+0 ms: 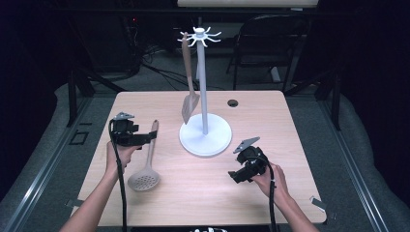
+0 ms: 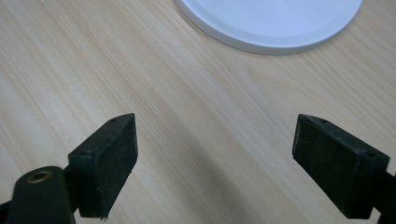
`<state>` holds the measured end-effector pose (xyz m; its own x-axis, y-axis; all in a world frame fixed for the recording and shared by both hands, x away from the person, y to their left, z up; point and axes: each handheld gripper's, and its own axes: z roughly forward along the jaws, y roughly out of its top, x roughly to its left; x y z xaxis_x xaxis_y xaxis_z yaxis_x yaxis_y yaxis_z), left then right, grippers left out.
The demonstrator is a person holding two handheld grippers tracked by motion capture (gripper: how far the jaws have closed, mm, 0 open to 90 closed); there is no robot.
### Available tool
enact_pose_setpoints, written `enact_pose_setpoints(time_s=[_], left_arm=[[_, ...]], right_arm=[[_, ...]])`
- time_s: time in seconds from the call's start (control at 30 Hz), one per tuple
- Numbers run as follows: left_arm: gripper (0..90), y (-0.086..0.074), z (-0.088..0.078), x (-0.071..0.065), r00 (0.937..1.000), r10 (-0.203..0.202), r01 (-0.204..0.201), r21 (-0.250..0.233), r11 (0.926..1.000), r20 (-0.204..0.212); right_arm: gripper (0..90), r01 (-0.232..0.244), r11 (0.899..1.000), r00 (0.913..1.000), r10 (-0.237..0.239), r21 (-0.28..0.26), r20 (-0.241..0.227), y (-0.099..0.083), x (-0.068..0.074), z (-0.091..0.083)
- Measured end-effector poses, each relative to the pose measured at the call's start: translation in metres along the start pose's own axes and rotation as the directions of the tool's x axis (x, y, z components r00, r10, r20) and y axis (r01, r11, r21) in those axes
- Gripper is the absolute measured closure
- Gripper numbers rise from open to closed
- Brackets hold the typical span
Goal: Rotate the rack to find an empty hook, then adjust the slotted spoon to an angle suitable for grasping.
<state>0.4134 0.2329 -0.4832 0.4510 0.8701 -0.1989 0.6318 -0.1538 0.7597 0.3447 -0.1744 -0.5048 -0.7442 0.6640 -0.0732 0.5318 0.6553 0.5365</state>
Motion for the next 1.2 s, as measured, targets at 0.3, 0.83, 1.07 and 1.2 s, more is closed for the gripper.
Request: enact_pose_setpoints(time_s=[0.3, 0.83, 1.07, 1.2], left_arm=[[14.2, -0.005, 0.013, 0.004, 0.9998, -0.014, 0.014, 0.035, 0.9993, -0.014], [24.9, -0.019, 0.042, 0.003, 0.994, 0.014, 0.01, 0.209, 0.9779, -0.109], [43.1, -0.03, 0.06, 0.01, 0.9914, -0.007, 0.044, 0.287, 0.9568, -0.131], [54.4, -0.032, 0.065, 0.014, 0.987, -0.029, 0.073, 0.284, 0.956, -0.158]], right_arm=[[13.6, 0.005, 1.0, 1.0, -0.005, -0.002, 0.003, 0.001, 0.0, -0.001], [13.6, 0.01, 1.0, 1.0, -0.01, -0.011, 0.002, 0.005, -0.004, 0.0], [13.7, 0.017, 1.0, 0.9998, -0.017, -0.009, -0.007, 0.005, 0.0, 0.0], [13.7, 0.025, 1.0, 0.9997, -0.025, -0.007, -0.007, 0.005, 0.001, 0.001]])
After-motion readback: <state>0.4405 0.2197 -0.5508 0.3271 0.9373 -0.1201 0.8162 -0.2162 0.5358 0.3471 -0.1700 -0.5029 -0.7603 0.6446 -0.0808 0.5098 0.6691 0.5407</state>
